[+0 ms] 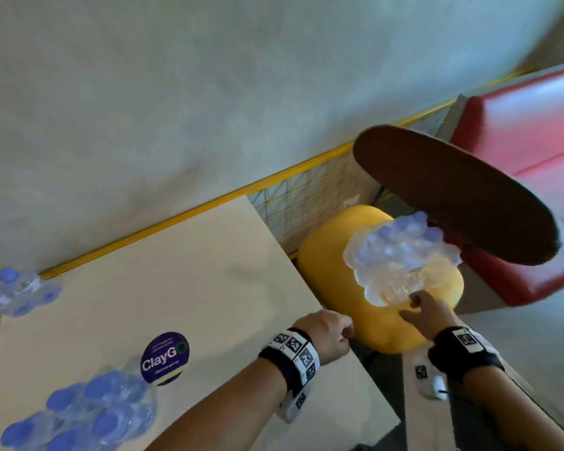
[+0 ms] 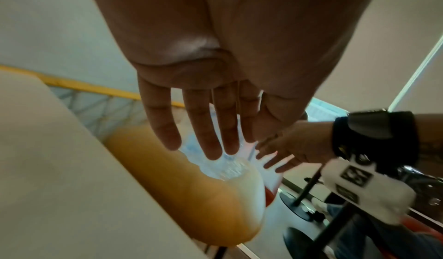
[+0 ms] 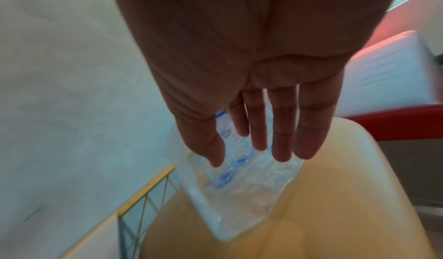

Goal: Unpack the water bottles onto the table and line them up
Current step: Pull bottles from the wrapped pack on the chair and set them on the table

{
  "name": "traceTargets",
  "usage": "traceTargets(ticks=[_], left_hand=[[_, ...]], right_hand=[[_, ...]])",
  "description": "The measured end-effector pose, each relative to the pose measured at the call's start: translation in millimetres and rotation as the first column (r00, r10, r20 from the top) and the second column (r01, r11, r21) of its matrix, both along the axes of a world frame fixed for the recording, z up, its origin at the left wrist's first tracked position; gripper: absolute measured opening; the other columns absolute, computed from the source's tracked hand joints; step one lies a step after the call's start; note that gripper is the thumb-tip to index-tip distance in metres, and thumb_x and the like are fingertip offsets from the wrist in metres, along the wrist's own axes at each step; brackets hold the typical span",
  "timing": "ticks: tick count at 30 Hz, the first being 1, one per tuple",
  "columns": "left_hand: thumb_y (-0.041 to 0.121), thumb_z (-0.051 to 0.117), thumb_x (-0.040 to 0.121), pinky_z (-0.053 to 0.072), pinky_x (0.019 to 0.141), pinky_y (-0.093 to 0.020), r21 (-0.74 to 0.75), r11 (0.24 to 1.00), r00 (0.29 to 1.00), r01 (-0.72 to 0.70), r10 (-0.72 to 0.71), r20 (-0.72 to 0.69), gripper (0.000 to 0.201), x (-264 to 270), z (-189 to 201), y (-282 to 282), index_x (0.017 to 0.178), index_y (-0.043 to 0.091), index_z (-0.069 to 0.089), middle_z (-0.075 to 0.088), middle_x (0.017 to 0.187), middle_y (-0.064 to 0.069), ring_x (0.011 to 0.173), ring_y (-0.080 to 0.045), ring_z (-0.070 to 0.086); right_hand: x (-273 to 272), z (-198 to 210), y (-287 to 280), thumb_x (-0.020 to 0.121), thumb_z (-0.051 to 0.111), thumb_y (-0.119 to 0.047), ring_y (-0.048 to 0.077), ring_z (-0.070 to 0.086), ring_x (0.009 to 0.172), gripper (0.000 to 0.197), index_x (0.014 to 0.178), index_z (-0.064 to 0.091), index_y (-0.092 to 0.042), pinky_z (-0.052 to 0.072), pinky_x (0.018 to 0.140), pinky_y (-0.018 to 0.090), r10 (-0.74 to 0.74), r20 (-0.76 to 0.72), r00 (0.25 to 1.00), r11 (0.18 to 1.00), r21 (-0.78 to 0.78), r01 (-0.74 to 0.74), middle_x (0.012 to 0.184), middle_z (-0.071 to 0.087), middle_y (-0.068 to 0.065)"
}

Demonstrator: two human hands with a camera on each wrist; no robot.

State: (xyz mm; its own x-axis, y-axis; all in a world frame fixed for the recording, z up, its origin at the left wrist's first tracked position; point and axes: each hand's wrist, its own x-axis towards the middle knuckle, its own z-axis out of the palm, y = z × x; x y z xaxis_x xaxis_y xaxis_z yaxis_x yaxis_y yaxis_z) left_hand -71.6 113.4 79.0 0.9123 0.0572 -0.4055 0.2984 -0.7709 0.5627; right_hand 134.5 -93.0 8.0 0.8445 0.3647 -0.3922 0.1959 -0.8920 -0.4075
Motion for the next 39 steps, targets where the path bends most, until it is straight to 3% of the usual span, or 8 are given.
traceTargets(ticks=[6,10,15,20,24,30,34,39], left_hand=[[0.037,0.068,0.097,0.045,0.115,-0.044,-0.102,0.993,0.988,0.050,-0.065,-0.142,0.072,126,-36,-73,0.159,0.020,0.037,0.045,0.160,-0.010,0.142,-0.033,0.050],[0.041,0.071,0.094,0.038,0.121,-0.046,-0.091,0.979,0.973,-0.182,0.166,-0.157,0.101,187,-67,-87,0.165,0.009,0.007,0.031,0.166,-0.019,0.149,-0.037,0.040],[0.036,0.063,0.095,0.057,0.091,-0.043,0.006,0.944,0.943,-0.330,0.329,-0.053,0.041,240,-66,-75,0.114,0.000,0.066,0.071,0.108,-0.019,0.100,-0.035,0.068],[0.035,0.046,0.104,0.052,0.083,-0.036,-0.055,0.898,0.886,-0.437,0.418,-0.202,0.031,271,-77,-54,0.100,0.012,0.067,0.066,0.090,-0.009,0.079,-0.027,0.059],[0.052,0.049,0.099,0.044,0.113,-0.039,-0.141,0.807,0.818,-0.574,0.556,-0.148,0.060,279,-87,-44,0.155,0.032,0.038,0.053,0.151,0.001,0.127,-0.029,0.056],[0.029,0.056,0.106,0.048,0.094,-0.039,0.195,0.968,0.962,-0.157,0.194,-0.190,0.042,274,-75,-40,0.146,0.016,0.054,0.062,0.141,-0.012,0.126,-0.033,0.062],[0.051,0.052,0.102,0.050,0.069,-0.031,0.199,0.975,0.989,-0.100,0.118,-0.083,0.032,253,-70,-52,0.102,0.023,0.069,0.074,0.084,-0.002,0.073,-0.020,0.067],[0.017,0.067,0.098,0.058,0.094,-0.047,0.107,0.993,0.998,-0.051,0.054,-0.027,0.043,239,-73,-48,0.139,0.018,0.053,0.065,0.133,-0.013,0.112,-0.037,0.067]], right_hand=[[95,-16,-15,0.084,0.077,-0.029,0.034,0.056,0.122,0.085,0.151,0.028,-0.009,0.048,0.099,0.044,-0.143,-0.004,0.990,0.984,0.102,0.143,0.143,0.051,0.015],[135,-26,-7,0.077,0.081,-0.023,0.030,0.064,0.104,0.087,0.147,0.030,-0.012,0.049,0.081,0.034,-0.140,0.019,0.990,0.971,0.199,0.134,0.132,0.057,0.015],[155,-42,5,0.076,0.082,-0.023,0.030,0.049,0.125,0.089,0.149,0.030,-0.022,0.040,0.090,0.027,-0.140,0.014,0.990,0.938,0.323,0.128,0.140,0.046,0.012],[165,-54,24,0.070,0.085,-0.044,0.016,0.063,0.104,0.092,0.145,0.037,-0.022,0.048,0.079,0.025,-0.220,-0.014,0.975,0.890,0.406,0.207,0.124,0.063,-0.001],[166,-48,29,0.073,0.084,-0.034,0.025,0.062,0.098,0.075,0.138,0.047,-0.024,0.049,0.077,0.031,-0.219,0.042,0.975,0.906,0.380,0.187,0.111,0.062,0.004],[152,-47,24,0.065,0.081,-0.029,0.010,0.062,0.090,0.057,0.113,0.053,-0.037,0.044,0.071,0.020,-0.073,0.105,0.992,0.957,0.286,0.040,0.104,0.062,-0.011],[134,-53,11,0.070,0.082,-0.020,0.022,0.065,0.096,0.064,0.126,0.051,-0.027,0.048,0.076,0.031,-0.016,0.094,0.995,0.984,0.177,-0.001,0.110,0.066,0.001],[115,-44,-10,0.069,0.085,-0.025,0.027,0.064,0.108,0.072,0.132,0.051,-0.021,0.050,0.085,0.035,-0.100,0.121,0.988,0.975,0.212,0.072,0.122,0.066,0.002]])
